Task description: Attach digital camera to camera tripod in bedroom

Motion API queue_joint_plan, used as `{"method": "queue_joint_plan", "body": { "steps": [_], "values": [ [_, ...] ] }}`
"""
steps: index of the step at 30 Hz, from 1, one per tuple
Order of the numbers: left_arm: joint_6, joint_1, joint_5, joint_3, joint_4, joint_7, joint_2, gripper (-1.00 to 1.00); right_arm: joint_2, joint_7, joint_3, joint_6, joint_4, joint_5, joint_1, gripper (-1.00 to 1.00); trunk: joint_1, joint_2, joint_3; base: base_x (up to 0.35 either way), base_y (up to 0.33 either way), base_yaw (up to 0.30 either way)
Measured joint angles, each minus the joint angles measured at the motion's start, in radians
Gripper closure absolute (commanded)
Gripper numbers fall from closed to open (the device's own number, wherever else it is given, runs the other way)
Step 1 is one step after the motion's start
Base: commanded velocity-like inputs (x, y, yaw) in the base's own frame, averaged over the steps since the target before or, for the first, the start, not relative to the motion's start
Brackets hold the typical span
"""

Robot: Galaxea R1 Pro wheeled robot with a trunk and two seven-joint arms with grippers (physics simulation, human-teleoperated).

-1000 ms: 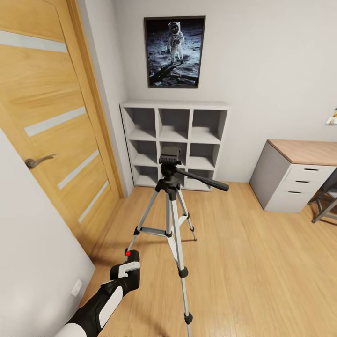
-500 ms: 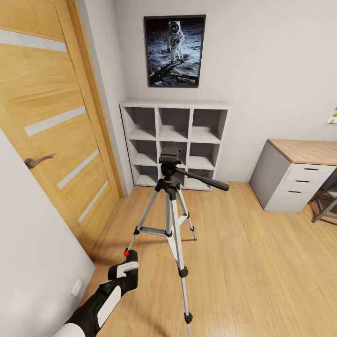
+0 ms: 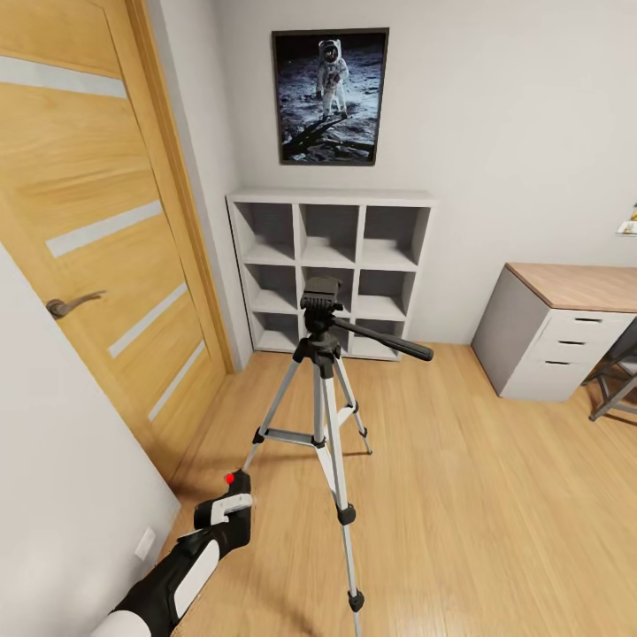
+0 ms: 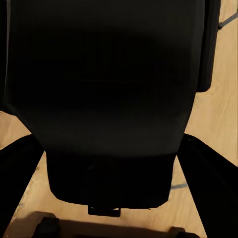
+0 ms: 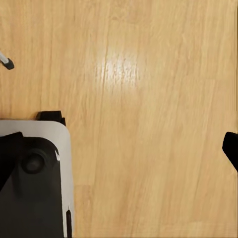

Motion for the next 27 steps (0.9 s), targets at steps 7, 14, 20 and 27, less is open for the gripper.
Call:
{"method": "queue_joint_plan", "body": {
  "steps": [7,14,20,27],
  "values": [
    [0.000,0.000,0.010,0.002,0.000,-0.004,0.036,1.00,0.000,0.025,0.005,0.215,-0.207,0.018,-0.173,-1.00,0.000,0.000,0.000,0.000,0.000,0.000],
    [0.000,0.000,0.009,0.001,-0.001,-0.002,0.039,1.00,0.005,0.088,0.004,0.308,-0.223,0.009,-0.352,-1.00,0.000,0.000,0.000,0.000,0.000,0.000],
    [0.001,0.000,0.009,0.002,-0.001,0.000,0.055,1.00,0.005,0.228,0.003,0.360,-0.240,-0.020,-0.473,-1.00,0.000,0.000,0.000,0.000,0.000,0.000],
    [0.001,0.000,0.012,0.002,0.001,-0.001,0.067,1.00,0.002,0.383,0.001,0.447,-0.355,-0.057,-0.533,-1.00,0.000,0.000,0.000,0.000,0.000,0.000]
  ]
}}
